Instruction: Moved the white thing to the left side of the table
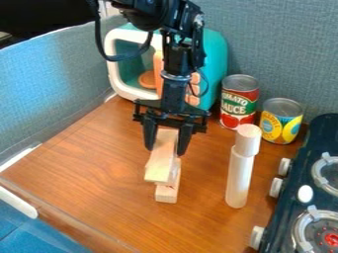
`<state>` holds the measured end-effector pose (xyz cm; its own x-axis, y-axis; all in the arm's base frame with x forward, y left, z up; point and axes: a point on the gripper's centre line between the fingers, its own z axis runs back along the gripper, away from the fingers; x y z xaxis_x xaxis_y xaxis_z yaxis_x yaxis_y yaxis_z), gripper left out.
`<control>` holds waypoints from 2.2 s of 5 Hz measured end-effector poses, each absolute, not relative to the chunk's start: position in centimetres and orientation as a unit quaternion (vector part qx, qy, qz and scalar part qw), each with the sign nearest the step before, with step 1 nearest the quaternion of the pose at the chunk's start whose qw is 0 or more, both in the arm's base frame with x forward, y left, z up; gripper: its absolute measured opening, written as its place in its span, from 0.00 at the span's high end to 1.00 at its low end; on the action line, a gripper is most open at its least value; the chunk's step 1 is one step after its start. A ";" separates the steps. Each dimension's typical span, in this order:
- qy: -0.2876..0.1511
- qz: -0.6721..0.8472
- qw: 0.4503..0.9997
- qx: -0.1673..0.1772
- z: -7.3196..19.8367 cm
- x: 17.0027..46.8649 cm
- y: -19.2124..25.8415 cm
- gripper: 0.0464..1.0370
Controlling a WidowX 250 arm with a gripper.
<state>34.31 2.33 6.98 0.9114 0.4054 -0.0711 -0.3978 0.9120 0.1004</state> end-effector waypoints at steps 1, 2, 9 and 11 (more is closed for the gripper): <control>0.053 0.206 0.976 0.044 6.9 34.2 2.3 0.51; 0.058 0.201 0.977 0.040 6.9 34.1 2.2 0.51; 0.041 0.281 0.958 0.027 8.8 37.8 12.5 0.51; 0.034 0.267 0.962 0.048 5.7 38.2 13.8 0.51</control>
